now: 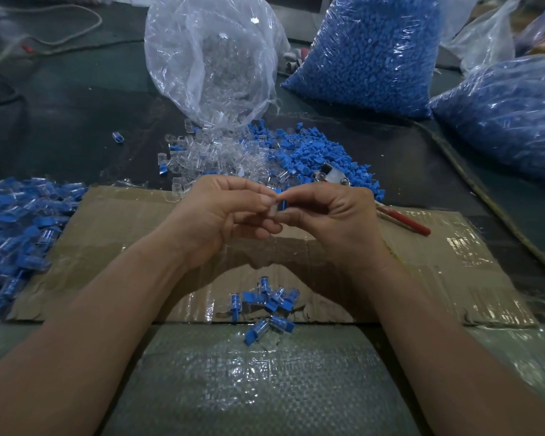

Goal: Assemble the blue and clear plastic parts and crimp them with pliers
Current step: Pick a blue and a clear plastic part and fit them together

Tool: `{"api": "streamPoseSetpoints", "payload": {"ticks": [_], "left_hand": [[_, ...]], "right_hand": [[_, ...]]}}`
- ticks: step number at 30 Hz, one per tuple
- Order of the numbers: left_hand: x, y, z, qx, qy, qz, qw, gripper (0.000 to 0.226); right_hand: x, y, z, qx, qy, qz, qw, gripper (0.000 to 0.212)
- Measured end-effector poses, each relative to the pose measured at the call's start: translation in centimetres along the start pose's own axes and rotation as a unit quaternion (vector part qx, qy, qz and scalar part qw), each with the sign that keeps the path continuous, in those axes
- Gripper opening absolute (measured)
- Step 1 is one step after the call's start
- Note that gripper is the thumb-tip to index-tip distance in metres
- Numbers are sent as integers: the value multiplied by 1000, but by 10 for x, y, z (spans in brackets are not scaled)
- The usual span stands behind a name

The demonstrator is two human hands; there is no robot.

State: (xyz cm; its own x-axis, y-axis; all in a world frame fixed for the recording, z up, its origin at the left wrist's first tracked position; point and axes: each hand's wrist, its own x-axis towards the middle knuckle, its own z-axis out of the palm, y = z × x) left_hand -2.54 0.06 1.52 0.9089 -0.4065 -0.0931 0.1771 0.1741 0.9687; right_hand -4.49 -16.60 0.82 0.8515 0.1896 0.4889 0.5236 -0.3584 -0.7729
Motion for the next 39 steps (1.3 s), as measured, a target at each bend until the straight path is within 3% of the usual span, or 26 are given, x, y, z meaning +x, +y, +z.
{"api": "streamPoseSetpoints", "payload": {"ticks": [12,23,27,30,32,36,39], "left_hand": [[3,-1,-1,-13,-1,4,1000,12],[2,-4,1,52,28,-3,998,16],[2,-4,2,54,35,-2,998,6],[2,-5,1,35,50,-5,998,7],[2,-5,1,6,62,-14,998,7],[3,-5,-1,11,66,-5,998,17],[5,-5,-2,25,69,10,997,24]], "right_hand": [[1,1,-1,-16,-9,7,1000,32],[-1,-2,0,-66,-25,-23,997,30],[1,-4,0,-88,-40,-23,995,28],[2,-5,-5,-107,-42,46,992,36],[4,-2,-17,-137,1,101,985,39],[11,8,-46,-260,65,196,943,42],[9,17,-56,-316,29,263,911,67]]}}
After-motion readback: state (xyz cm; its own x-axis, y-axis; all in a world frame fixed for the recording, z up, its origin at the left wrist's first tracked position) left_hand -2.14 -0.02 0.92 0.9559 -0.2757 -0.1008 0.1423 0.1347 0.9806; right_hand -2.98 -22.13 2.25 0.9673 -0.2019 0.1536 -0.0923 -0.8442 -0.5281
